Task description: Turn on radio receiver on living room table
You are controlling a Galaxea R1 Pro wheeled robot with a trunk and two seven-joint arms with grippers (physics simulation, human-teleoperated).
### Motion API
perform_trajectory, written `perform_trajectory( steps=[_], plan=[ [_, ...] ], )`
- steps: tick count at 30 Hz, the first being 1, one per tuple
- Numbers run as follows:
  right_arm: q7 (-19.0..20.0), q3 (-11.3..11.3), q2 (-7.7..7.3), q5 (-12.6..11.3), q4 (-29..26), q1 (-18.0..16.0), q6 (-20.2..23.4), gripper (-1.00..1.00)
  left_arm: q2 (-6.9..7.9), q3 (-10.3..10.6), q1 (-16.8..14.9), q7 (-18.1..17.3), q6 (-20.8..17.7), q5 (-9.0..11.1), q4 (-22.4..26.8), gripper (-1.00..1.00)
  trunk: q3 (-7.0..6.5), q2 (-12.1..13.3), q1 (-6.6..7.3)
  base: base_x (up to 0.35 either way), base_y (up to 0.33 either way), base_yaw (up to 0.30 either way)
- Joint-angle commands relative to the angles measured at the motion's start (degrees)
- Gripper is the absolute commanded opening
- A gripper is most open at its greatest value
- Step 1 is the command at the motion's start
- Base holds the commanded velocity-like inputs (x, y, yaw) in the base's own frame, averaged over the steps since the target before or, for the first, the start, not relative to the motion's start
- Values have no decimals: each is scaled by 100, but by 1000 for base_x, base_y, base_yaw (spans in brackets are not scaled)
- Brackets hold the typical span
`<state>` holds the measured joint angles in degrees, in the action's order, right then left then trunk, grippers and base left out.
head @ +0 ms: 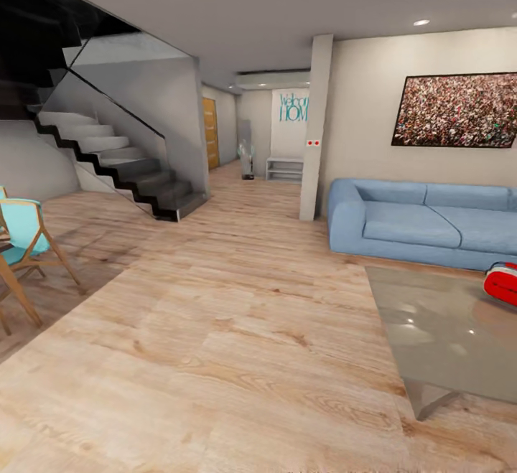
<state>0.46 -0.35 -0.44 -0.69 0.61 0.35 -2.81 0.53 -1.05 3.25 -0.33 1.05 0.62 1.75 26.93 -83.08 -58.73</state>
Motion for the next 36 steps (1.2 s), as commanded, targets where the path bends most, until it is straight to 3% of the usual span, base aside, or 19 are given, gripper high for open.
perform_trajectory(
  steps=[1,36],
  plan=[
    [-1,0,-3,-1,0,0,0,100,0,0,0,-1,0,0,0,100,0,0,0,0,0,-294],
    [-2,0,0,-1,0,0,0,100,8,17,0,6,0,0,9,100,0,0,0,0,0,-294]
  ],
)
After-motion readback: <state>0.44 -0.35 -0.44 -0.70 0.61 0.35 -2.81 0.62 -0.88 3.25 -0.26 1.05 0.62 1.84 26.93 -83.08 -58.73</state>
